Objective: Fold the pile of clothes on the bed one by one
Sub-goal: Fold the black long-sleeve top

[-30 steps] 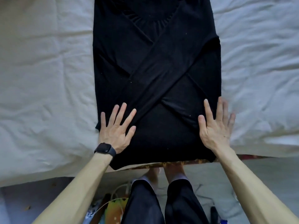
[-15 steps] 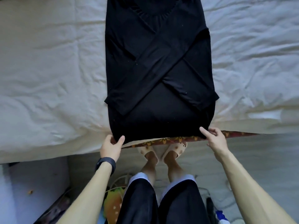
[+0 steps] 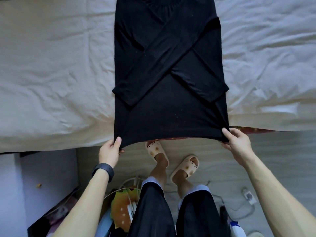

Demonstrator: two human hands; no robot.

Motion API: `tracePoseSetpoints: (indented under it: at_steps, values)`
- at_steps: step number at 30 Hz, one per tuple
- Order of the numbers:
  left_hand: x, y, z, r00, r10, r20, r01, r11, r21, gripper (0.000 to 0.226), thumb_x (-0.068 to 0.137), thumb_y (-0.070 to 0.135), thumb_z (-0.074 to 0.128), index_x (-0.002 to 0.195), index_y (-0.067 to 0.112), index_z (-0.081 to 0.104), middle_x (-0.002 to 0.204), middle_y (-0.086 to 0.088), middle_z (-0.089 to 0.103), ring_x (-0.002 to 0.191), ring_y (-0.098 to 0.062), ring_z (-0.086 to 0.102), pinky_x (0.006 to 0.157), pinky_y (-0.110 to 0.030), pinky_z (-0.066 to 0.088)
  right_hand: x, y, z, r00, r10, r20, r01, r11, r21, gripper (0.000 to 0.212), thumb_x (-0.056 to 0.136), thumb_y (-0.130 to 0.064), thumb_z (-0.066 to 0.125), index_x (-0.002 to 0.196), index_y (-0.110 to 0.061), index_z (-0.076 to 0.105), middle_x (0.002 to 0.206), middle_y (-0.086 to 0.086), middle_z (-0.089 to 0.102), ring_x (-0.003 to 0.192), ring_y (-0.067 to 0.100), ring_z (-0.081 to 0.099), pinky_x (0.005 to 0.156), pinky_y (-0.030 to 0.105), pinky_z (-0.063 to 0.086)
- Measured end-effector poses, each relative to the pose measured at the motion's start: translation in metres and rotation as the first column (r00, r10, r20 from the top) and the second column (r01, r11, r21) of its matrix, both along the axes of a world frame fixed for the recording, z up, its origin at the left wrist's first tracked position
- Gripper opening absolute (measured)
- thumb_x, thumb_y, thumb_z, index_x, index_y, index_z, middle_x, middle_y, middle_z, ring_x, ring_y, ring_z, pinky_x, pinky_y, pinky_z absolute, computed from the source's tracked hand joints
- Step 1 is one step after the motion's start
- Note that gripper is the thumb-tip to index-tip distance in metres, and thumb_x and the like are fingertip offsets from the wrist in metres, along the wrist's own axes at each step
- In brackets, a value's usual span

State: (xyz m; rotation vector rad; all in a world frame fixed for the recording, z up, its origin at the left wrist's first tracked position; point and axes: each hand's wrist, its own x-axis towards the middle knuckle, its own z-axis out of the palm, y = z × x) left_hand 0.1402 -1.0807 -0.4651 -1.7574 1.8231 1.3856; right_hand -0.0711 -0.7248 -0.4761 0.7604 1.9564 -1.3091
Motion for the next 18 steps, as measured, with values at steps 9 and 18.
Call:
tracePoseSetpoints:
  at_steps: [9, 18]
  values:
    - [0.021, 0.029, 0.094, 0.997, 0.041, -0.059, -0.045, 0.997, -0.061, 0.029, 0.103, 0.035, 0.053, 0.079, 0.025, 0.065, 0.072, -0.003, 0.069, 0.075, -0.030, 0.067, 0.079, -0.042, 0.053, 0.023, 0.025, 0.099, 0.996, -0.045, -0.071, 0.042, 0.998, -0.040, 0.012, 0.099, -0.020, 0.065, 0.092, -0.011, 0.068, 0.086, 0.008, 0.065, 0.071, 0.021, 0.060, 0.070, 0.028, 0.052]
    - [0.092, 0.087, 0.150, 0.983, 0.183, -0.004, -0.182, 0.979, 0.089, 0.028, 0.102, 0.030, 0.055, 0.086, 0.010, 0.067, 0.082, -0.004, 0.068, 0.068, -0.023, 0.065, 0.061, -0.030, 0.048, 0.083, 0.077, 0.160, 0.997, -0.079, 0.002, 0.079, 0.997, 0.010, 0.013, 0.098, -0.014, 0.065, 0.088, -0.006, 0.065, 0.080, 0.011, 0.063, 0.067, 0.023, 0.060, 0.065, 0.031, 0.049]
